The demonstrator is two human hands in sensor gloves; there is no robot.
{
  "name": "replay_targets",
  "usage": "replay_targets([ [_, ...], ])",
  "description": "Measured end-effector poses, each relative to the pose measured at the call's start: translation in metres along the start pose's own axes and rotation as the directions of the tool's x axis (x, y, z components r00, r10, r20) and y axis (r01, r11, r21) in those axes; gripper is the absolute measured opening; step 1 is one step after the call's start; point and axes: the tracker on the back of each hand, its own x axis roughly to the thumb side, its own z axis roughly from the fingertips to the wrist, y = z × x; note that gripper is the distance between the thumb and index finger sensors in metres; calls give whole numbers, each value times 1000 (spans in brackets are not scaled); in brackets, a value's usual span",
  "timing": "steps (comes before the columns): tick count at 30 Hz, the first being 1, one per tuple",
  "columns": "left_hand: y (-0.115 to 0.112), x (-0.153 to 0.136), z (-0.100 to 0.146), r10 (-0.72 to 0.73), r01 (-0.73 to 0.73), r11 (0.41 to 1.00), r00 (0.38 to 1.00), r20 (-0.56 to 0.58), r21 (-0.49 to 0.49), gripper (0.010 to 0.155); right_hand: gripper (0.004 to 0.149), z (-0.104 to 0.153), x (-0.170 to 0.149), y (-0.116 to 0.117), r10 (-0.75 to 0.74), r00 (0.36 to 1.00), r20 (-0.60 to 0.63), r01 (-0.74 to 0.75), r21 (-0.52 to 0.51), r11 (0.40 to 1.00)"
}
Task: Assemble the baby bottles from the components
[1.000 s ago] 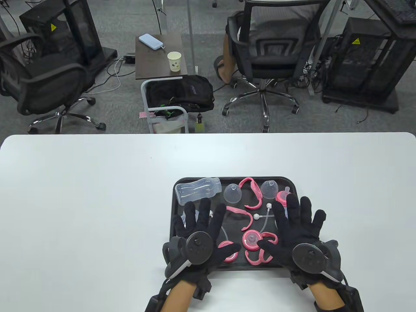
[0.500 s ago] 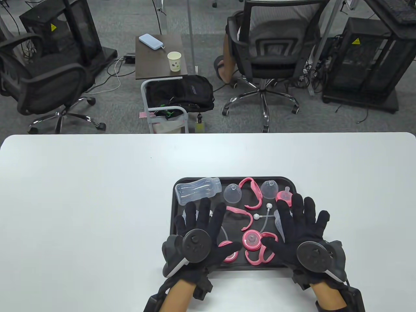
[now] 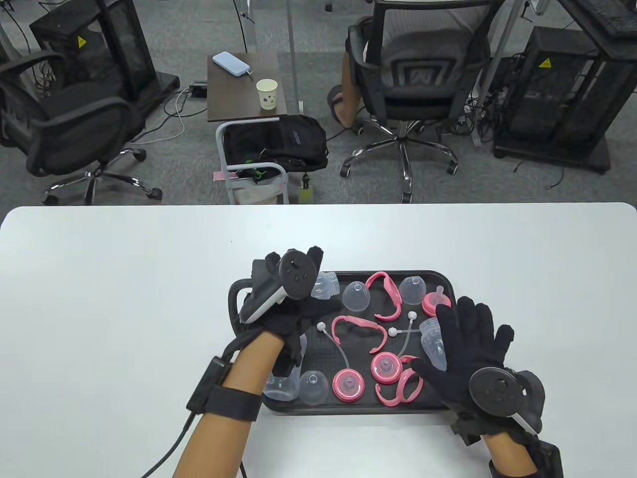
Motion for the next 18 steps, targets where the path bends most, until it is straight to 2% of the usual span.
replay_targets([
  [5,-10,5,-49,-72,65,994,995,-74,-89,103,97,0,-1,-1,-2,1000,-6,2,-1,1000],
  [9,-31,1,-84,-139,113,979,978,-154,-168,103,96,0,-3,-5,-20,1000,-10,20,-21,1000],
  [14,-60,-12,-110,-186,131,959,959,-214,-250,102,97,0,-5,-7,-29,999,-20,28,-25,999],
  [18,-79,-19,-119,-241,163,934,944,-224,-317,101,96,0,-7,-8,-36,999,-25,35,-24,999],
])
